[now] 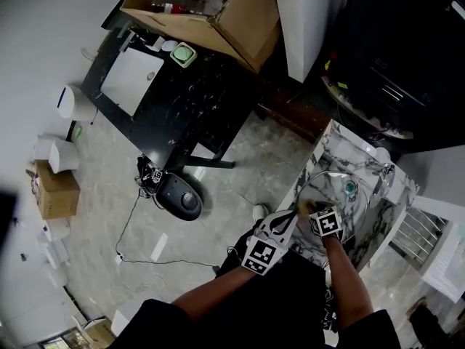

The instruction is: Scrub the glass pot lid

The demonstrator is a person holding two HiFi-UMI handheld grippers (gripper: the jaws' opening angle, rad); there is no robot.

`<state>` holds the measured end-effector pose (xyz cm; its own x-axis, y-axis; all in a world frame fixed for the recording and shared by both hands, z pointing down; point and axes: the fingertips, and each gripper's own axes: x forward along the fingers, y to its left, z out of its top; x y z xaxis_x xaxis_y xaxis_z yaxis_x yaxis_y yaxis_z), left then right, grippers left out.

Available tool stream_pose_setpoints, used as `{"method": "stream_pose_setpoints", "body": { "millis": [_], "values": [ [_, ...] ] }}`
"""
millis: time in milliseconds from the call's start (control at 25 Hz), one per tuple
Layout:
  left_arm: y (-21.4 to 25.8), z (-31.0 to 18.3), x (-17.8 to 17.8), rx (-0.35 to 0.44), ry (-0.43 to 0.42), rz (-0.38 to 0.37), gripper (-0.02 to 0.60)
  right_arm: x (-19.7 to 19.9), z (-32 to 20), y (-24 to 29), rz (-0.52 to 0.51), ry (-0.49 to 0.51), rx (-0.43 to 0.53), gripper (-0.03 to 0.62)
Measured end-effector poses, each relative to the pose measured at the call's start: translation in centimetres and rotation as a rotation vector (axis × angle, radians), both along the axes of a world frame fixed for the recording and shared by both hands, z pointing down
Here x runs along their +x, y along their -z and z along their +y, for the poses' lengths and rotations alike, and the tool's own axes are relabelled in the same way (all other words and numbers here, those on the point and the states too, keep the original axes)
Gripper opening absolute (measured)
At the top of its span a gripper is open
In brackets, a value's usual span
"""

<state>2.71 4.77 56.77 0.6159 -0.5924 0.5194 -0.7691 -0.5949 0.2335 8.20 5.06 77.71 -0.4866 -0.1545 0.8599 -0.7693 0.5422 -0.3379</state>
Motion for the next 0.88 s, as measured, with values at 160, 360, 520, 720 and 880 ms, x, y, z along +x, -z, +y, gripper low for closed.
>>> {"method": "stream_pose_setpoints", "body": {
  "millis": [160,360,520,720,880],
  "values": [
    [-0.2,0.1,0.3,-0.008,-0.005,0.001,0.015,0.3,-1.0,-0.3,-0.001,-0.027,0.021,0.063],
    [-0.4,0.3,0.6,-0.014,-0.013,0.0,0.015,0.6,-1.7,-0.2,-0.004,-0.042,0.019,0.063],
    [-0.5,0.3,0.7,-0.015,-0.015,-0.002,0.015,0.8,-2.0,-0.4,-0.007,-0.045,0.023,0.063],
    [-0.7,0.5,0.7,-0.022,-0.011,-0.002,0.015,1.0,-2.6,-0.2,0.006,-0.061,0.053,0.063],
    [-0.7,0.5,0.9,-0.02,-0.01,-0.003,0.015,1.2,-3.0,-0.3,-0.011,-0.082,0.06,0.063]
  ]
}}
